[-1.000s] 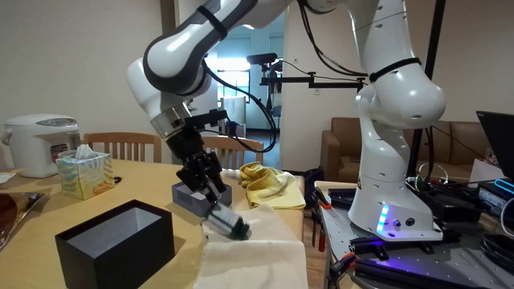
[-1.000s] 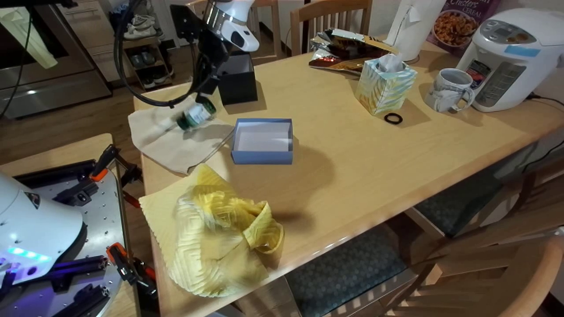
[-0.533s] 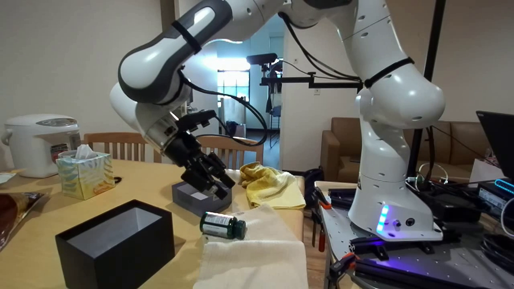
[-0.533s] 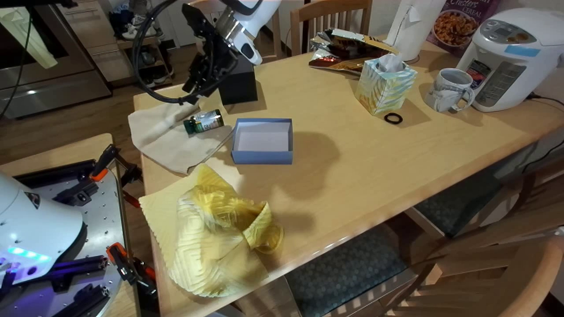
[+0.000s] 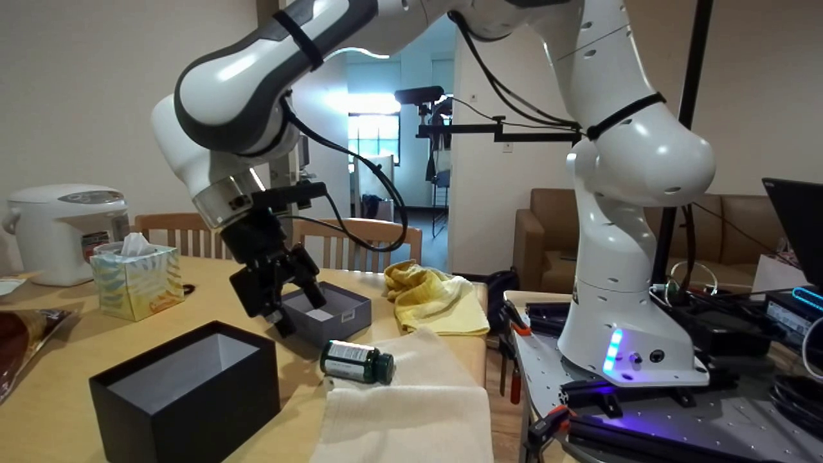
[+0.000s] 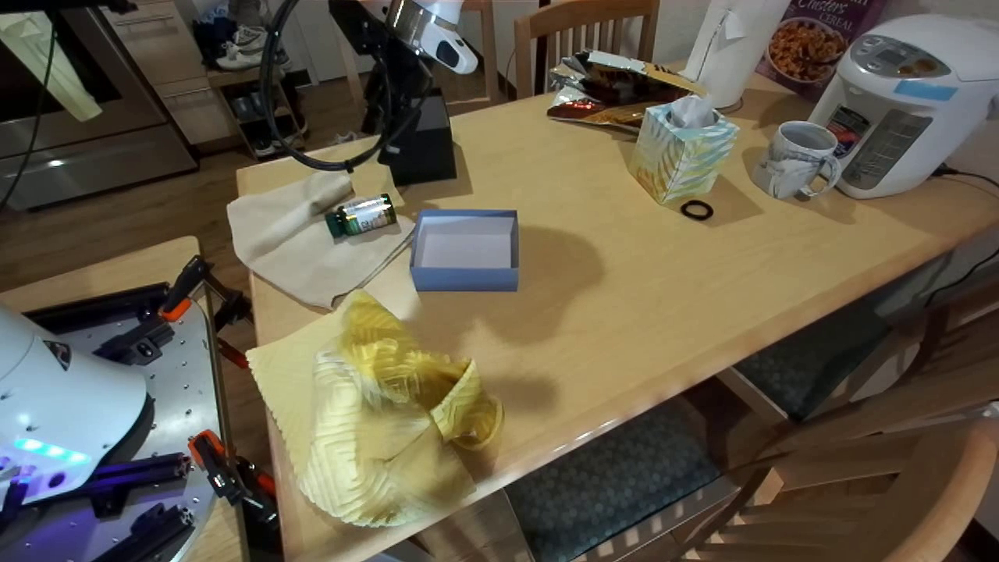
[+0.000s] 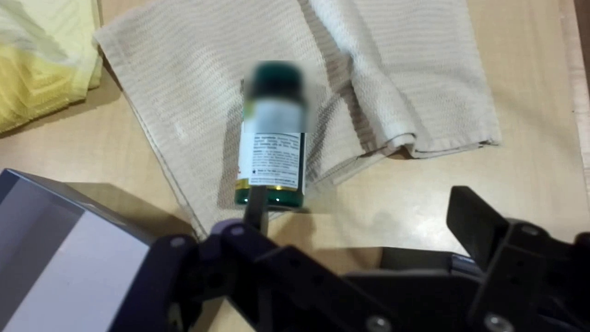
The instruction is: Remove the bottle from the black box and put it on the table upright
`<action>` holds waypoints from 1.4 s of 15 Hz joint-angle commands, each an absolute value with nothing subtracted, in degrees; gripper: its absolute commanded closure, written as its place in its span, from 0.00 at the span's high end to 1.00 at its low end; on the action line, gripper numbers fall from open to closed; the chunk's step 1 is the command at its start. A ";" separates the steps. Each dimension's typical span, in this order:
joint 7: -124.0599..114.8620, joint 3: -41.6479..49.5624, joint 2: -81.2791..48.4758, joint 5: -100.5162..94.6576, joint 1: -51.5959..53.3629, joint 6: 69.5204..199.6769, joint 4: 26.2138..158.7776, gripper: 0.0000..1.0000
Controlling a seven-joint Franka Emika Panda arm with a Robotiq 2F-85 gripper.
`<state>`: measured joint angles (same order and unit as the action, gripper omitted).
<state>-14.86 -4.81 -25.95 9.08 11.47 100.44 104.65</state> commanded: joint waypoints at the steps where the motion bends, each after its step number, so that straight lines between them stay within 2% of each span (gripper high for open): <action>1: -14.99 -5.11 -26.00 8.94 11.17 100.30 104.50 0.99; 7: -9.56 -6.21 -26.74 9.95 10.25 98.74 103.30 1.00; 13: -16.18 -3.71 -25.13 -0.51 12.88 101.93 106.93 1.00; 21: -28.57 -4.00 -21.20 -0.92 15.56 122.70 121.39 1.00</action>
<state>-24.22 -3.81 -25.08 -0.48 14.21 115.28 113.80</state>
